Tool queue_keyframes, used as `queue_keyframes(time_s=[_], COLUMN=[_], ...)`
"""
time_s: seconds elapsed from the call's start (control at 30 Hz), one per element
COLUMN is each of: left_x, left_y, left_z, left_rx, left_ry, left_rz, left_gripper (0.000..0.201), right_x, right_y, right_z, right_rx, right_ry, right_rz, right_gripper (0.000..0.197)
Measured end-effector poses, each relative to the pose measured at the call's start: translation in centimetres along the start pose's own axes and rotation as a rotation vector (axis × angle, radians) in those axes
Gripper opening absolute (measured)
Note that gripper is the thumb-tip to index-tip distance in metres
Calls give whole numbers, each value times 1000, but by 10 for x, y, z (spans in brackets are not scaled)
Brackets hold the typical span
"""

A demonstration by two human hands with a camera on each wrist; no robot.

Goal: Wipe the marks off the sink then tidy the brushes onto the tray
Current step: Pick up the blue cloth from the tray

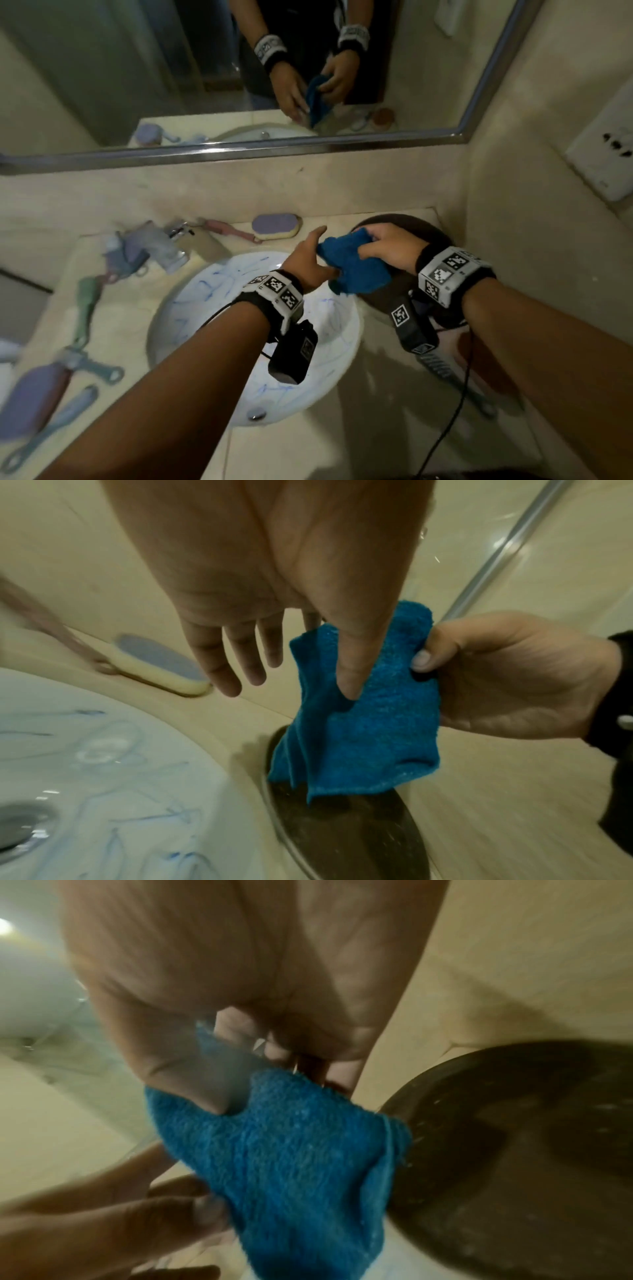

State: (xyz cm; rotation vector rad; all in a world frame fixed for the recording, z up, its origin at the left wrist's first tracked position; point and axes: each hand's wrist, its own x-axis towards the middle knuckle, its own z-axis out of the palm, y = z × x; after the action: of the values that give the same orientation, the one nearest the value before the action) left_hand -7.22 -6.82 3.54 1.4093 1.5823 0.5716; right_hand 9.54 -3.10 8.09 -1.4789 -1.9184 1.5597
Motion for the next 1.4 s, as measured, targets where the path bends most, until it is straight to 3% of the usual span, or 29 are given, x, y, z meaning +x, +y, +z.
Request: queue_keyframes(time_s=[0.07,0.17,0.23,0.3,0.37,0.57,0.63,0.73,0.83,0.97,1.07,1.17,1.33,1.4], left_x=[-20,-49,-61,-79,-94,-129,-139,-151,-159,-167,-166,-164,-161,-161], left_y=[-8,-22,-35,-48,-59,-94,-106,-126,-146,-155,-158,-159,-164,-162], left_z=[-18,-43,-58,-76,-93,-138,-153,-175,-195,-216,-226,-232,-235,-235], left_rx=[-1,89,79,-33,-175,-216,-258,-297,-184,-78,45,195,259,263], left_ry=[14,84,159,183,212,384,376,248,150,196,225,220,209,193], left_rz=[-55,-75,-97,-114,-128,-133,-129,-82,-29,-2,-5,10,-11,-29], left_gripper=[75,35,15,16,16,40,43,45,40,37,33,21,19,24], right_x=[4,8,12,15,14,11,11,11,15,27,36,43,49,51], right_y=[-15,-38,-46,-52,-61,-92,-100,-112,-122,-132,-139,-141,-143,-144], right_z=[18,49,65,85,102,157,178,205,224,243,252,253,247,245], right_rx=[19,36,-70,-207,-190,75,93,136,112,-104,-303,-491,-566,-553], right_ry=[-37,-80,-101,-142,-161,-163,-171,-125,-131,-66,-16,-58,-120,-158], right_rz=[-10,-61,-90,-103,-84,-10,-9,11,15,-57,-85,-99,-127,-141], right_gripper=[22,16,18,36,47,40,30,24,39,47,43,35,9,16])
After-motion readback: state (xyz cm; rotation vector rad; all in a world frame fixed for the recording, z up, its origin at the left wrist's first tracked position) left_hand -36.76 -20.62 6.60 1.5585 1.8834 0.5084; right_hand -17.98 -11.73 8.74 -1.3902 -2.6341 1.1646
